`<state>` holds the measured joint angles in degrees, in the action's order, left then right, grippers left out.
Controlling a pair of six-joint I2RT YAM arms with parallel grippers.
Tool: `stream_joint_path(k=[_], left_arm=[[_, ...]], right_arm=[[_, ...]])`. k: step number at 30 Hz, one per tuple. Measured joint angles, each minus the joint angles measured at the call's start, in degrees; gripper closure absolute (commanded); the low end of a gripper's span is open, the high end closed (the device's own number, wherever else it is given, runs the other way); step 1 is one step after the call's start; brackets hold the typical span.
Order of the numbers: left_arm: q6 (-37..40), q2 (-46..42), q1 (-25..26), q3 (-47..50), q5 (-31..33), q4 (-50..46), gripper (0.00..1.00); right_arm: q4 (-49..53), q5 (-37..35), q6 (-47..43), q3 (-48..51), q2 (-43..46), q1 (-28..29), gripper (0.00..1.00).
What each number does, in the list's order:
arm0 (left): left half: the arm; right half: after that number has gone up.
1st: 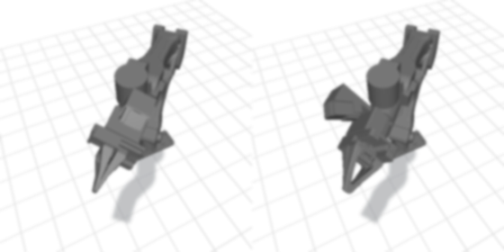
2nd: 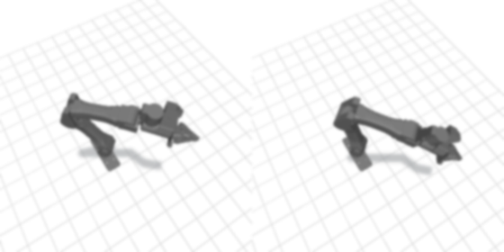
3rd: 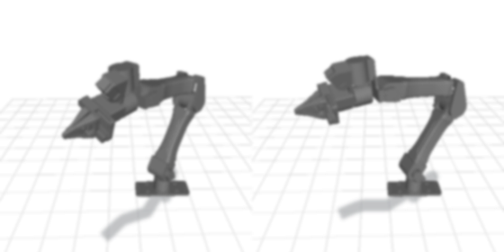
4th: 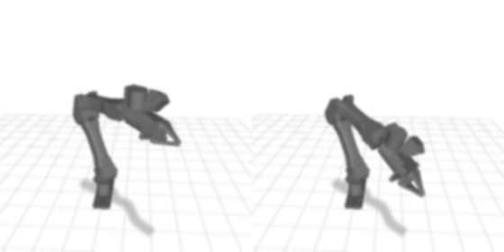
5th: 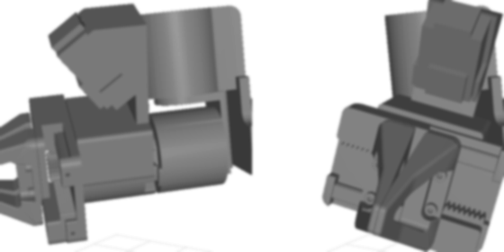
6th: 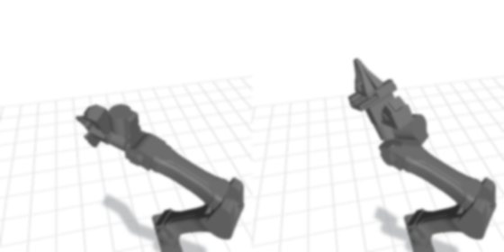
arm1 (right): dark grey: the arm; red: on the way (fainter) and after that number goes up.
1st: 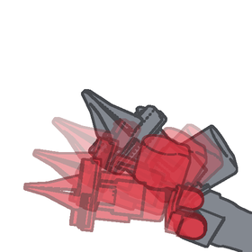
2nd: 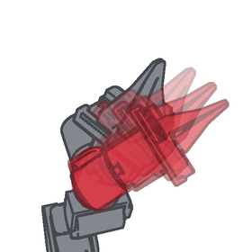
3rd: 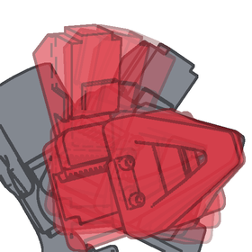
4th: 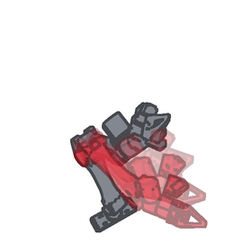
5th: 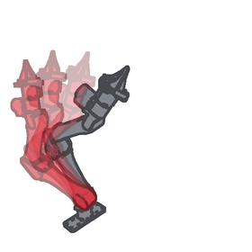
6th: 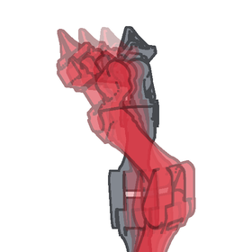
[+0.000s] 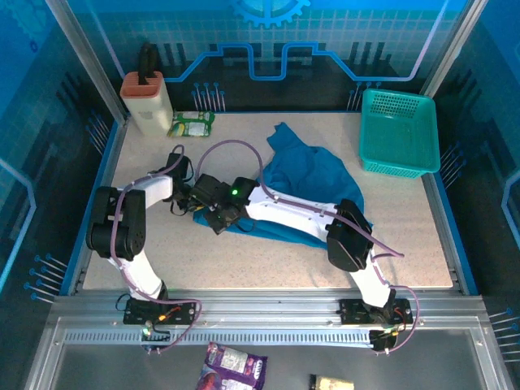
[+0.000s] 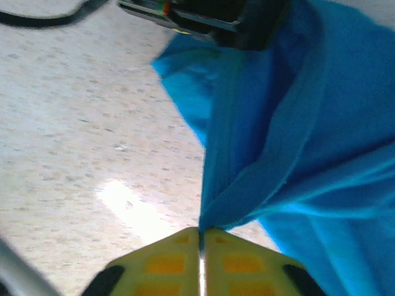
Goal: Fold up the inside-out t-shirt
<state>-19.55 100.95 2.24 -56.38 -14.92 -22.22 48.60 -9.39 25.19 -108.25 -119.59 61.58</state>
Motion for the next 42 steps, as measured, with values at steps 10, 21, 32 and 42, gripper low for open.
stream_joint_path(k=[10,21,32,42], left_arm=[[-1.5,-13.5,-0.5,1.1,0.5,-3.1,0.73],[-12.6,-27.6,15.1,14.2,4.7,-7.2,0.64],[-22.7,-25.0,20.0,20.7,8.3,-3.6,0.64],[-24.0,-19.5,21.0,19.3,9.3,-2.1,0.7]], right_arm=[[-13.8,18.9,3.2,17.3,8.5,-12.5,0.68],[-19.5,22.3,5.9,30.1,17.2,-22.4,0.69],[-19.6,22.5,5.8,32.2,19.9,-25.4,0.7],[-19.8,22.5,5.9,34.3,21.7,-25.4,0.7]])
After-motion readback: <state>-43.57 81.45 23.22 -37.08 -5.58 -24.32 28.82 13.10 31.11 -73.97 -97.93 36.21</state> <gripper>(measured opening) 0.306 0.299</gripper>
